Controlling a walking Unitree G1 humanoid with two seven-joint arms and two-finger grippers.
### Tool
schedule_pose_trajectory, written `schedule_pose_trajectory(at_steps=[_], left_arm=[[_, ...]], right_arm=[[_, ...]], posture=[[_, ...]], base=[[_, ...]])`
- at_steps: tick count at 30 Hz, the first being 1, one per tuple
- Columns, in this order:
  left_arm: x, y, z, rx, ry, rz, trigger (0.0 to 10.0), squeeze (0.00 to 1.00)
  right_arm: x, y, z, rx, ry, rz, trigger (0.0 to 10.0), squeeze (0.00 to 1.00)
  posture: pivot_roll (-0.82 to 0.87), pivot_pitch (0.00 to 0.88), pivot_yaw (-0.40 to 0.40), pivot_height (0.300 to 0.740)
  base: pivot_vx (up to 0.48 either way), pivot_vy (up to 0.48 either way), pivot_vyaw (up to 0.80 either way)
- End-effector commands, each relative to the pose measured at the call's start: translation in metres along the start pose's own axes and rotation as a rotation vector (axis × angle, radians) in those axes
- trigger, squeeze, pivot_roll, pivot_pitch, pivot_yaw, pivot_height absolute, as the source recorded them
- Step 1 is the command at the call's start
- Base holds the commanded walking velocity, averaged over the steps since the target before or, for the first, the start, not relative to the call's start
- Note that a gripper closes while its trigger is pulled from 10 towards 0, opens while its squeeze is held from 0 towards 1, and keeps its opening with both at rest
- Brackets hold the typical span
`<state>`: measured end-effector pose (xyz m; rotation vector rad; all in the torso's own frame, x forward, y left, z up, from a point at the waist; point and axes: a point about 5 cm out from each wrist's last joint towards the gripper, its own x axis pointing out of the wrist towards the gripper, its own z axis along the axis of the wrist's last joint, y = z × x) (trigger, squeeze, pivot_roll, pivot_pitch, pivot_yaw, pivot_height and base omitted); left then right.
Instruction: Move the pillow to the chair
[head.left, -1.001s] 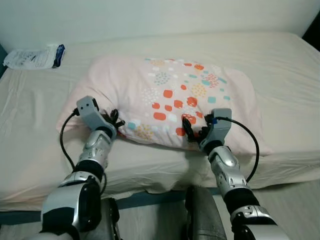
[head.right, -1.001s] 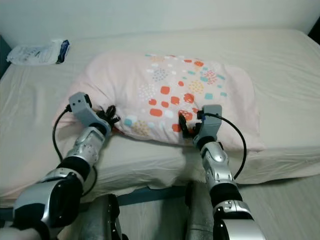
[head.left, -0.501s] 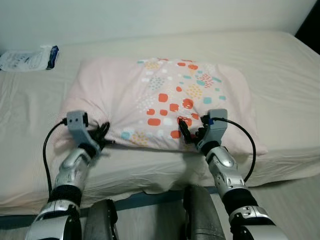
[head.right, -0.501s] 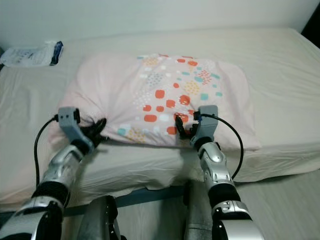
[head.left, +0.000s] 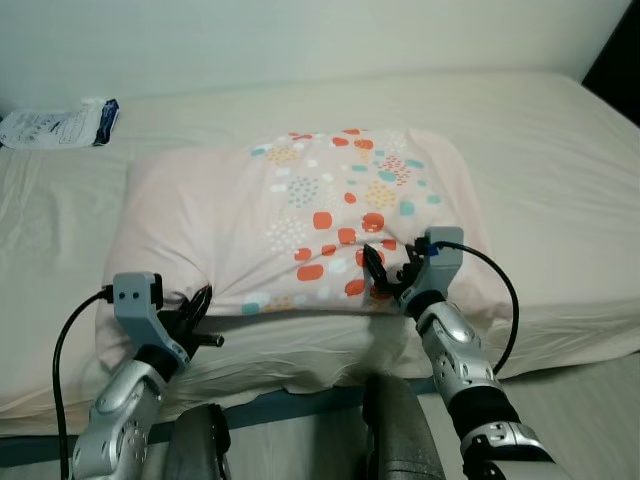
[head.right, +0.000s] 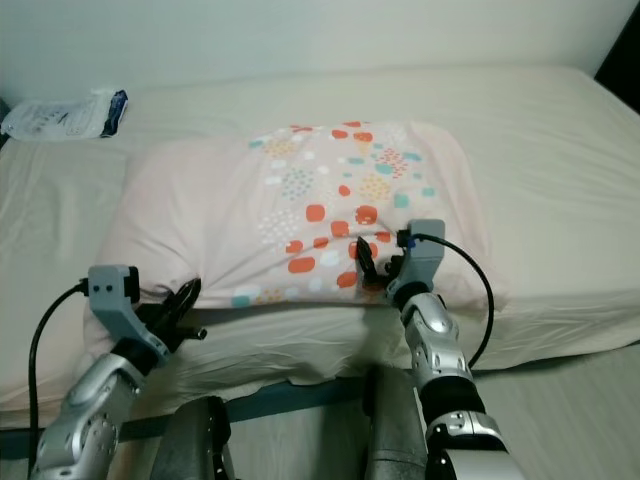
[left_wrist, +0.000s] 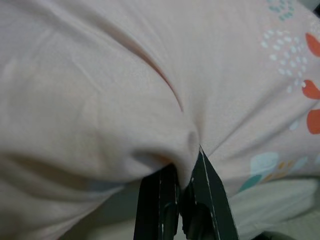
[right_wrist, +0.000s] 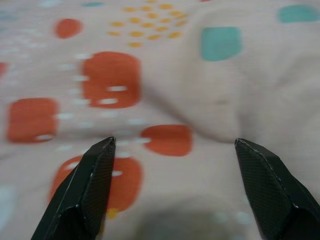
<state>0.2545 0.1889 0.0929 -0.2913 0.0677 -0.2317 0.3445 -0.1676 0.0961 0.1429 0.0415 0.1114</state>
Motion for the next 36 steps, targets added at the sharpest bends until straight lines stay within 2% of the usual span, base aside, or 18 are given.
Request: schedule_pose_trajectory(at_steps=[1, 3, 4, 7, 9, 11, 12, 13, 14, 18, 19, 24, 27, 29, 30, 31, 32, 36], left_arm=[[-0.006, 0.004, -0.001, 0.015, 0.02, 0.03, 0.0, 0.0], [-0.009, 0.002, -0.001, 0.025, 0.045, 0.043, 0.0, 0.0], [-0.009, 0.002, -0.001, 0.025, 0.045, 0.043, 0.0, 0.0], [-0.008, 0.001, 0.003, 0.04, 0.071, 0.06, 0.0, 0.0], [-0.008, 0.001, 0.003, 0.045, 0.076, 0.059, 0.0, 0.0], [-0.007, -0.003, 0.001, 0.083, 0.107, 0.026, 0.0, 0.0], [-0.007, -0.004, 0.0, 0.118, 0.122, 0.018, 4.6, 0.0], [-0.008, -0.006, -0.001, 0.141, 0.132, 0.016, 4.6, 0.0], [-0.008, -0.008, -0.001, 0.143, 0.129, -0.005, 10.0, 1.0], [-0.01, -0.012, 0.0, 0.128, 0.123, -0.055, 10.0, 1.0], [-0.013, -0.01, 0.002, 0.106, 0.118, -0.081, 10.0, 1.0], [-0.021, 0.003, 0.006, 0.103, 0.147, -0.126, 10.0, 1.0], [-0.034, 0.014, 0.014, 0.07, 0.173, -0.274, 10.0, 1.0], [-0.035, 0.04, 0.031, 0.045, 0.147, -0.218, 10.0, 1.0], [-0.035, 0.04, 0.031, 0.045, 0.147, -0.218, 10.0, 1.0], [-0.034, 0.05, 0.038, 0.041, 0.129, -0.186, 10.0, 1.0], [-0.026, 0.076, 0.054, 0.068, 0.066, -0.066, 10.0, 1.0], [-0.024, 0.084, 0.059, 0.077, 0.046, -0.026, 10.0, 1.0]], right_arm=[[-0.009, -0.013, -0.017, 0.004, 0.075, -0.08, 10.0, 0.0], [-0.017, -0.039, -0.016, -0.055, 0.066, -0.285, 10.0, 0.0], [-0.017, -0.039, -0.016, -0.055, 0.066, -0.285, 10.0, 0.0], [-0.028, -0.062, -0.012, -0.036, 0.027, -0.464, 10.0, 0.0], [-0.03, -0.065, -0.012, -0.021, 0.022, -0.486, 10.0, 0.0], [-0.032, -0.067, -0.015, 0.006, 0.032, -0.489, 10.0, 0.0], [-0.032, -0.065, -0.016, 0.011, 0.034, -0.472, 10.0, 0.0], [-0.033, -0.064, -0.017, 0.012, 0.034, -0.462, 10.0, 0.0], [-0.033, -0.062, -0.017, 0.016, 0.03, -0.454, 10.0, 0.0], [-0.032, -0.06, -0.017, 0.028, 0.02, -0.449, 10.0, 0.0], [-0.032, -0.059, -0.014, 0.039, -0.001, -0.45, 10.0, 0.0], [-0.031, -0.059, -0.008, 0.061, -0.036, -0.452, 10.0, 0.0], [-0.031, -0.06, -0.003, 0.07, -0.075, -0.448, 10.0, 0.0], [-0.032, -0.06, 0.0, 0.083, -0.096, -0.441, 10.0, 0.0], [-0.032, -0.06, 0.0, 0.083, -0.096, -0.441, 10.0, 0.0], [-0.033, -0.061, 0.001, 0.088, -0.105, -0.44, 10.0, 0.0], [-0.037, -0.065, 0.006, 0.08, -0.15, -0.476, 10.0, 0.0], [-0.038, -0.066, 0.007, 0.076, -0.166, -0.491, 10.0, 0.0]], posture=[[0.0, 0.125, -0.041, 0.557], [0.0, 0.117, -0.039, 0.557], [0.0, 0.117, -0.039, 0.557], [0.0, 0.111, -0.035, 0.557], [0.0, 0.111, -0.035, 0.557], [0.0, 0.109, -0.029, 0.557], [0.0, 0.108, -0.029, 0.557], [0.0, 0.108, -0.029, 0.557], [0.0, 0.107, -0.028, 0.557], [0.0, 0.108, -0.026, 0.557], [0.0, 0.11, -0.025, 0.557], [0.0, 0.114, -0.022, 0.557], [0.0, 0.119, -0.024, 0.557], [0.0, 0.125, -0.031, 0.557], [0.0, 0.125, -0.031, 0.557], [0.0, 0.126, -0.032, 0.557], [0.01, 0.132, -0.038, 0.557], [0.01, 0.132, -0.038, 0.557]], base=[[0.0, 0.0, 0.0], [0.0, 0.0, 0.0], [0.0, 0.0, 0.0], [0.0, 0.0, 0.0], [0.0, 0.0, 0.0], [0.0, 0.0, 0.0], [0.0, 0.0, 0.0], [0.0, 0.0, 0.0], [0.0, 0.0, 0.0], [0.0, 0.0, 0.0], [0.0, 0.0, 0.0], [0.0, 0.0, 0.0], [0.0, 0.0, 0.0], [0.0, 0.0, 0.0], [0.0, 0.0, 0.0], [0.0, 0.0, 0.0], [0.0, 0.0, 0.0], [0.0, 0.0, 0.0]])
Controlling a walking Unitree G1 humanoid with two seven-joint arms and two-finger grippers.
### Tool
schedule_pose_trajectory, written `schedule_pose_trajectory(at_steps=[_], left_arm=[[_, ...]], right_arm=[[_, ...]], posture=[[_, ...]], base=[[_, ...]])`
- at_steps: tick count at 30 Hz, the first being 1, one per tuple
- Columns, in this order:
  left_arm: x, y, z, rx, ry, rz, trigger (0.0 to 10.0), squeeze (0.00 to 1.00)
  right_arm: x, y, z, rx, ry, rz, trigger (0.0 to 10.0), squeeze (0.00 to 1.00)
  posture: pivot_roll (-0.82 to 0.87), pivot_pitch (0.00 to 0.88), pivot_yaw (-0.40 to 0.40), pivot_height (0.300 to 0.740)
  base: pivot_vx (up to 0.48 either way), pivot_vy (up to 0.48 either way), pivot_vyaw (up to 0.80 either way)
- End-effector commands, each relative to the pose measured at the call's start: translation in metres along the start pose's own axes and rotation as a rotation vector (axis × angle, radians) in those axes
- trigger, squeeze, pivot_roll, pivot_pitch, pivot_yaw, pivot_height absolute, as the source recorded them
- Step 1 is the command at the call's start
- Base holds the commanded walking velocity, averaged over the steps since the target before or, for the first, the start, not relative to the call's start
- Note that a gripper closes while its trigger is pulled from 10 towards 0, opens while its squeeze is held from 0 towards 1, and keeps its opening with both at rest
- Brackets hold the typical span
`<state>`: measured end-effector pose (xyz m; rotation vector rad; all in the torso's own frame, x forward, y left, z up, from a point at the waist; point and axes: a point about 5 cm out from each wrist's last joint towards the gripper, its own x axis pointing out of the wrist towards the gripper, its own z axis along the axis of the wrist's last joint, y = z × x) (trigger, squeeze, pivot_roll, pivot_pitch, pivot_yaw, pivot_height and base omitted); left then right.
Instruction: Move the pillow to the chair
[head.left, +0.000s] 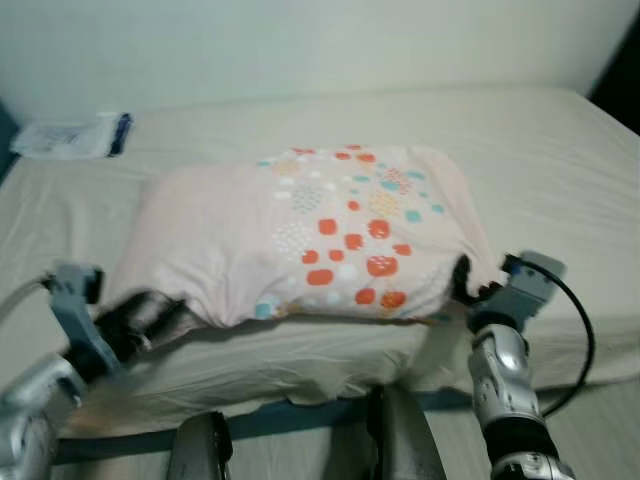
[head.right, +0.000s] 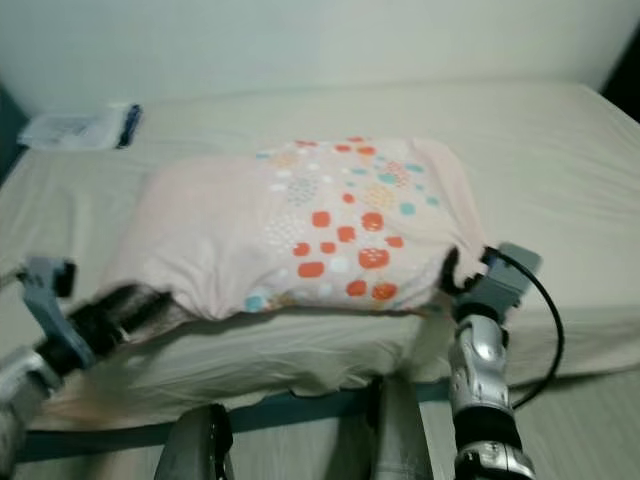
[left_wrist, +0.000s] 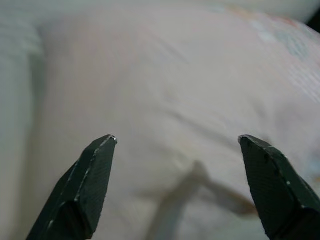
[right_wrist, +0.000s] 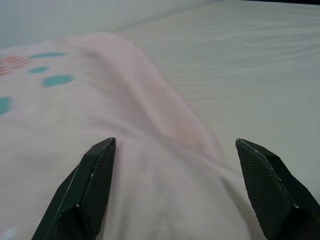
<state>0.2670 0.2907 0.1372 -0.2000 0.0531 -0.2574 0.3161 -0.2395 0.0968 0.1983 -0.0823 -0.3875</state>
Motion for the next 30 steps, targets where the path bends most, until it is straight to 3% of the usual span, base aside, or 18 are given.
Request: schedule_pose_trajectory(at_steps=[1, 2, 6, 9, 10, 11, 12, 13, 15, 18, 20, 21, 24, 30], left_arm=[[-0.001, 0.016, -0.009, 0.011, 0.044, 0.094, 10.0, 1.0], [0.025, 0.038, -0.006, -0.018, 0.078, 0.23, 10.0, 1.0], [0.033, 0.041, -0.006, -0.038, 0.098, 0.259, 10.0, 1.0], [0.056, 0.03, -0.022, -0.126, 0.192, 0.261, 10.0, 1.0], [0.06, 0.026, -0.026, -0.127, 0.217, 0.265, 10.0, 0.85], [0.063, 0.024, -0.03, -0.133, 0.237, 0.266, 10.0, 0.45], [0.064, 0.023, -0.032, -0.134, 0.249, 0.27, 10.0, 0.45], [0.065, 0.023, -0.035, -0.135, 0.263, 0.283, 10.0, 0.0], [0.066, 0.023, -0.037, -0.139, 0.272, 0.293, 10.0, 0.0], [0.066, 0.024, -0.045, -0.278, 0.283, 0.323, 10.0, 0.0], [0.067, 0.024, -0.046, -0.301, 0.282, 0.328, 10.0, 0.0], [0.068, 0.022, -0.047, -0.381, 0.264, 0.308, 10.0, 0.0], [0.071, 0.013, -0.051, -0.511, 0.248, 0.244, 10.0, 0.0], [0.07, -0.004, -0.07, -0.504, 0.367, 0.131, 10.0, 0.0]], right_arm=[[-0.002, -0.002, 0.0, 0.005, -0.011, -0.019, 10.0, 0.0], [0.002, -0.003, 0.001, 0.007, 0.0, -0.022, 10.0, 0.0], [0.003, -0.004, 0.001, 0.011, 0.007, -0.019, 10.0, 0.0], [0.006, -0.002, 0.002, 0.03, 0.022, 0.015, 10.0, 0.0], [0.007, -0.002, 0.003, 0.034, 0.021, 0.019, 10.0, 0.0], [0.007, -0.002, 0.004, 0.038, 0.019, 0.025, 10.0, 0.0], [0.007, -0.002, 0.005, 0.04, 0.017, 0.028, 10.0, 0.0], [0.007, -0.002, 0.006, 0.04, 0.015, 0.031, 10.0, 0.0], [0.007, -0.002, 0.006, 0.041, 0.013, 0.034, 10.0, 0.0], [0.007, -0.002, 0.008, 0.058, 0.011, 0.045, 10.0, 0.0], [0.007, -0.002, 0.008, 0.062, 0.012, 0.047, 10.0, 0.0], [0.007, -0.002, 0.008, 0.065, 0.015, 0.054, 10.0, 0.0], [0.007, -0.001, 0.007, 0.069, 0.025, 0.07, 10.0, 0.0], [0.007, 0.001, 0.005, 0.076, 0.046, 0.081, 10.0, 0.0]], posture=[[0.0, 0.134, -0.04, 0.557], [-0.01, 0.137, -0.041, 0.557], [-0.01, 0.138, -0.041, 0.557], [-0.03, 0.146, -0.04, 0.557], [-0.04, 0.148, -0.04, 0.557], [-0.04, 0.148, -0.04, 0.557], [-0.04, 0.148, -0.04, 0.557], [-0.05, 0.155, -0.036, 0.557], [-0.05, 0.155, -0.036, 0.557], [-0.05, 0.162, -0.034, 0.557], [-0.05, 0.162, -0.034, 0.557], [-0.05, 0.165, -0.035, 0.557], [-0.05, 0.168, -0.039, 0.557], [-0.05, 0.17, -0.037, 0.557]], base=[[0.0, 0.0, 0.0], [0.0, 0.0, 0.0], [0.0, 0.0, 0.0], [0.0, 0.0, 0.0], [0.0, 0.0, 0.0], [0.0, 0.0, 0.0], [0.0, 0.0, 0.0], [0.0, 0.0, 0.0], [0.0, 0.0, 0.0], [0.0, 0.0, 0.0], [0.0, 0.0, 0.0], [0.0, 0.0, 0.0], [0.0, 0.0, 0.0], [0.0, 0.0, 0.0]])
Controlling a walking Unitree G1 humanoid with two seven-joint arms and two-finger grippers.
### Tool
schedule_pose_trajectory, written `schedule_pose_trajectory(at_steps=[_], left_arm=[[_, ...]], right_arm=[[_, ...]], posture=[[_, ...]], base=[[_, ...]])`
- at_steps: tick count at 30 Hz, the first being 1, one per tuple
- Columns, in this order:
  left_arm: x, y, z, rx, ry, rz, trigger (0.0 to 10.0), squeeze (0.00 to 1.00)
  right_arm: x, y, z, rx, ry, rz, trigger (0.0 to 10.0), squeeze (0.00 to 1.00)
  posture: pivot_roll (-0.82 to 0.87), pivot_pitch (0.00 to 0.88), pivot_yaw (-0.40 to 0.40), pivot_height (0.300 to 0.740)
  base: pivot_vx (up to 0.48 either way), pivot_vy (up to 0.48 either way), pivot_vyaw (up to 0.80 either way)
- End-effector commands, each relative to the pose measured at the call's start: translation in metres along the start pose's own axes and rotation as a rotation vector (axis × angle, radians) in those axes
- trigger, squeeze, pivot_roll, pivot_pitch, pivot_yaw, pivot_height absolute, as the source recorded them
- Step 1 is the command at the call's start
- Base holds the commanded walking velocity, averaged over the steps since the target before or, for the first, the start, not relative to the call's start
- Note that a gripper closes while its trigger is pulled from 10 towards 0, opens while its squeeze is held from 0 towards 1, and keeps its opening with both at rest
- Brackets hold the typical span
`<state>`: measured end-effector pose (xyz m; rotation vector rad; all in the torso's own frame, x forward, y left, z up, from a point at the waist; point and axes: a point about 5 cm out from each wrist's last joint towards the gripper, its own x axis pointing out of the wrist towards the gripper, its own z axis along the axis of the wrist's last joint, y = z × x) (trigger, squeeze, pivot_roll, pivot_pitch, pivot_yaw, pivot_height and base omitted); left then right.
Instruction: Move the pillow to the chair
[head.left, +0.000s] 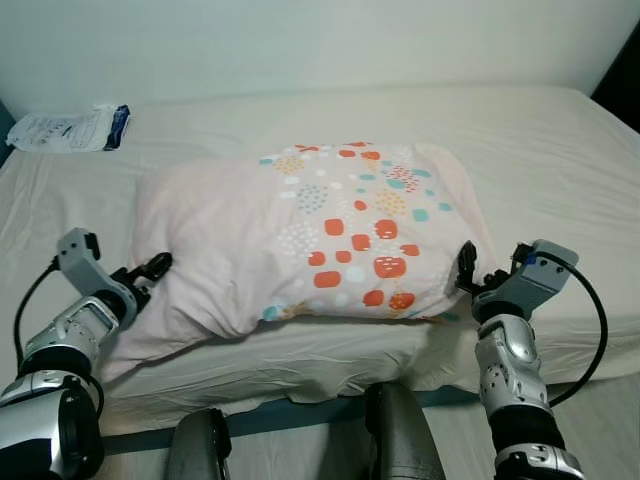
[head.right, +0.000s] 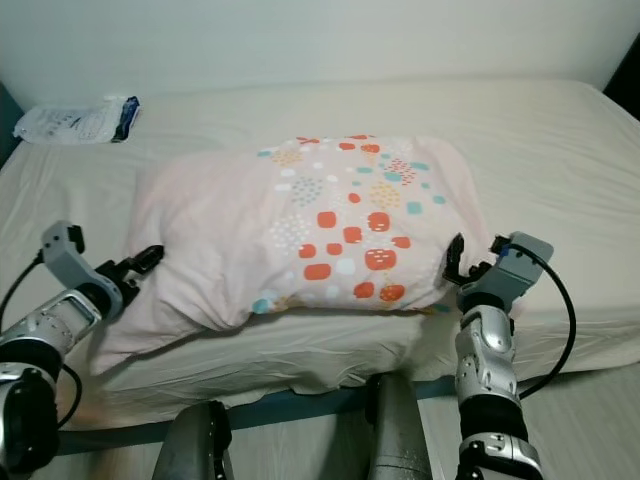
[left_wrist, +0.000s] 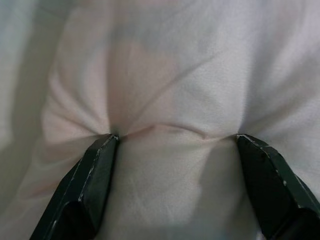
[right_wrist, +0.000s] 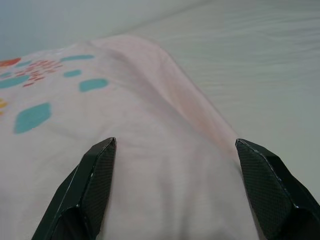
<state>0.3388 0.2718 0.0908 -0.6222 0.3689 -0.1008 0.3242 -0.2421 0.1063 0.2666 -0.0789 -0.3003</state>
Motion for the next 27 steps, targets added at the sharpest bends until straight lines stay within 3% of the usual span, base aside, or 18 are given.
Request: schedule_pose_trajectory(at_steps=[1, 5, 7, 9, 10, 11, 15, 21, 22, 27], left_arm=[[0.002, 0.0, -0.034, -0.016, 0.15, -0.017, 10.0, 0.0], [0.004, -0.005, -0.043, 0.039, 0.2, -0.067, 10.0, 0.0], [0.011, -0.027, -0.062, 0.122, 0.285, -0.229, 10.0, 0.0], [0.014, -0.034, -0.067, 0.142, 0.307, -0.282, 10.0, 0.0], [0.016, -0.041, -0.069, 0.131, 0.308, -0.322, 4.0, 0.0], [0.018, -0.048, -0.069, 0.111, 0.301, -0.359, 0.0, 0.0], [0.021, -0.058, -0.069, 0.109, 0.289, -0.404, 0.0, 0.0], [0.019, -0.053, -0.068, 0.158, 0.29, -0.392, 0.0, 0.0], [0.014, -0.043, -0.062, 0.183, 0.284, -0.369, 0.0, 0.0], [0.004, -0.022, -0.044, 0.223, 0.257, -0.298, 0.0, 0.0]], right_arm=[[-0.002, -0.002, -0.004, 0.01, 0.023, -0.002, 10.0, 0.0], [-0.002, -0.002, -0.004, 0.01, 0.028, -0.004, 10.0, 0.0], [-0.003, -0.004, -0.006, 0.007, 0.036, -0.007, 10.0, 0.0], [-0.003, -0.004, -0.006, 0.007, 0.038, -0.007, 10.0, 0.0], [-0.003, -0.004, -0.006, 0.007, 0.04, -0.007, 10.0, 0.0], [-0.003, -0.004, -0.006, 0.007, 0.041, -0.006, 10.0, 0.0], [-0.002, -0.003, -0.007, 0.005, 0.046, -0.003, 10.0, 0.0], [-0.001, -0.004, -0.007, -0.005, 0.055, -0.016, 10.0, 0.0], [-0.002, -0.006, -0.009, -0.016, 0.065, -0.03, 10.0, 0.0], [-0.006, -0.012, -0.013, -0.03, 0.089, -0.057, 10.0, 0.0]], posture=[[-0.05, 0.169, -0.038, 0.557], [-0.05, 0.17, -0.038, 0.557], [-0.05, 0.172, -0.036, 0.557], [-0.05, 0.172, -0.036, 0.557], [-0.05, 0.171, -0.036, 0.557], [-0.05, 0.17, -0.037, 0.557], [-0.05, 0.168, -0.036, 0.557], [-0.04, 0.166, -0.035, 0.557], [-0.04, 0.161, -0.039, 0.557], [-0.03, 0.156, -0.043, 0.557]], base=[[0.0, 0.0, 0.0], [0.0, 0.0, 0.0], [0.0, 0.0, 0.0], [0.0, 0.0, 0.0], [0.0, 0.0, 0.0], [0.0, 0.0, 0.0], [0.0, 0.0, 0.0], [0.0, 0.0, 0.0], [0.0, 0.0, 0.0], [0.0, 0.0, 0.0]])
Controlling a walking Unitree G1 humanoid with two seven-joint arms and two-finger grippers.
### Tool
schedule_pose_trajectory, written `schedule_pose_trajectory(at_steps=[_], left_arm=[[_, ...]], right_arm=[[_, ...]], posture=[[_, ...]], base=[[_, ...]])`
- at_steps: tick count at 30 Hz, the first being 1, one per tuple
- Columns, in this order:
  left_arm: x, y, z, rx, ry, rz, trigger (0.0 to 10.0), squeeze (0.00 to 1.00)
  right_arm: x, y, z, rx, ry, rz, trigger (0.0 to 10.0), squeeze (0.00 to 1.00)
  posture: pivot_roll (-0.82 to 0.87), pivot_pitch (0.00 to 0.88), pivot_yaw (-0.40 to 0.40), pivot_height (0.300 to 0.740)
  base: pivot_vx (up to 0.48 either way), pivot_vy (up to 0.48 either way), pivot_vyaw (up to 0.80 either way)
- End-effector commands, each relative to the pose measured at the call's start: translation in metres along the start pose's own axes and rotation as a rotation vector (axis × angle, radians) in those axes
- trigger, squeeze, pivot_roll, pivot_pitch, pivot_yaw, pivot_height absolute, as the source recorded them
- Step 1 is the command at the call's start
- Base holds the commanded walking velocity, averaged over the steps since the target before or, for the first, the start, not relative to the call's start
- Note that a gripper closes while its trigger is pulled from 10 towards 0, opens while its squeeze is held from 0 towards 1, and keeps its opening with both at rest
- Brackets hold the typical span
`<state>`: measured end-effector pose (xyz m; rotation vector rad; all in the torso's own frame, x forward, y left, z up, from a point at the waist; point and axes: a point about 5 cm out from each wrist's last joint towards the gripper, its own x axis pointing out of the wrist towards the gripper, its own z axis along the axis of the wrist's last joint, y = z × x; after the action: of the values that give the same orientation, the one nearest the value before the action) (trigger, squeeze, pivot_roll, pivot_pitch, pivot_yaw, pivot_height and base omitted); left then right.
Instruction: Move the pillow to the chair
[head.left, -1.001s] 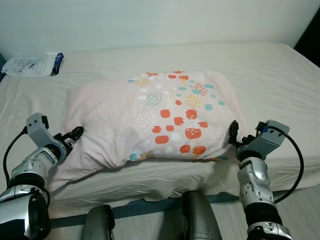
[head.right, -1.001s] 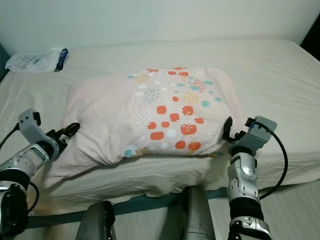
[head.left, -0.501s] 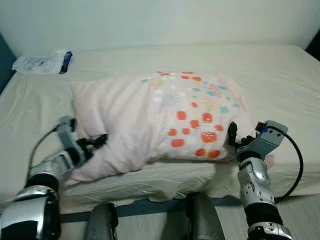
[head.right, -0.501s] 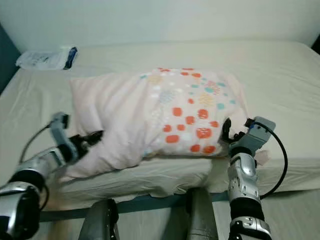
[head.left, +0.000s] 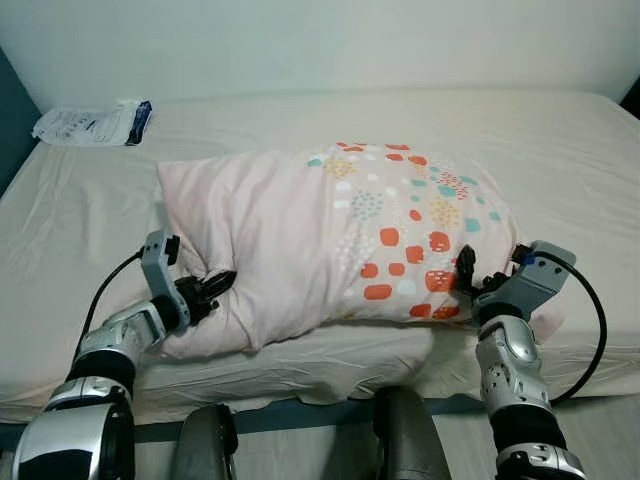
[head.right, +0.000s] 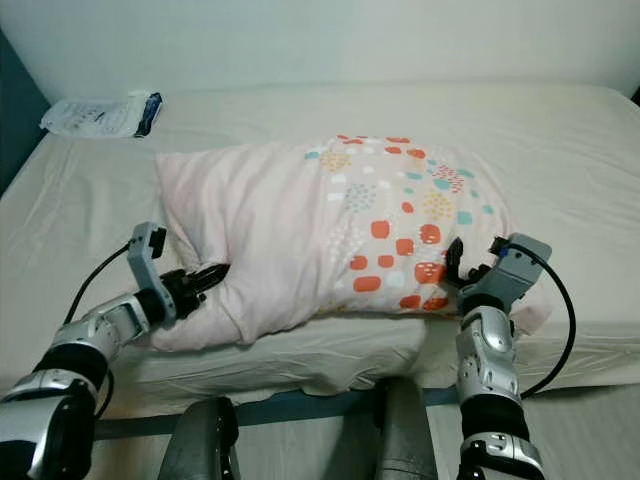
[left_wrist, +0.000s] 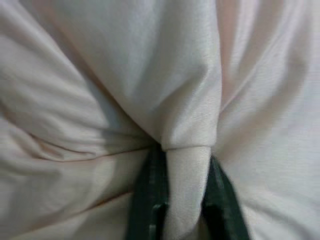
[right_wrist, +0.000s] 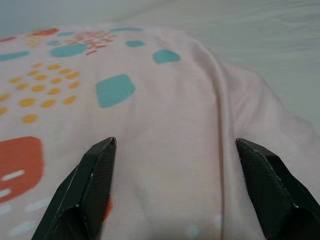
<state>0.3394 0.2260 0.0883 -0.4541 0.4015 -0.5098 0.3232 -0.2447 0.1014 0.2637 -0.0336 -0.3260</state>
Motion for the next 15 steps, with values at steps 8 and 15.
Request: schedule_pose_trajectory(at_steps=[8, 15], left_arm=[[-0.052, 0.036, 0.016, 0.052, 0.076, 0.104, 0.0, 0.0], [-0.078, 0.049, 0.034, 0.081, 0.057, 0.166, 0.0, 0.0]], right_arm=[[-0.025, -0.037, -0.01, -0.144, -0.019, -0.235, 10.0, 0.0], [-0.036, -0.039, -0.014, -0.179, -0.033, -0.274, 10.0, 0.0]], posture=[[-0.02, 0.145, -0.045, 0.557], [-0.01, 0.133, -0.043, 0.557]], base=[[0.0, 0.0, 0.0], [0.0, 0.0, 0.0]])
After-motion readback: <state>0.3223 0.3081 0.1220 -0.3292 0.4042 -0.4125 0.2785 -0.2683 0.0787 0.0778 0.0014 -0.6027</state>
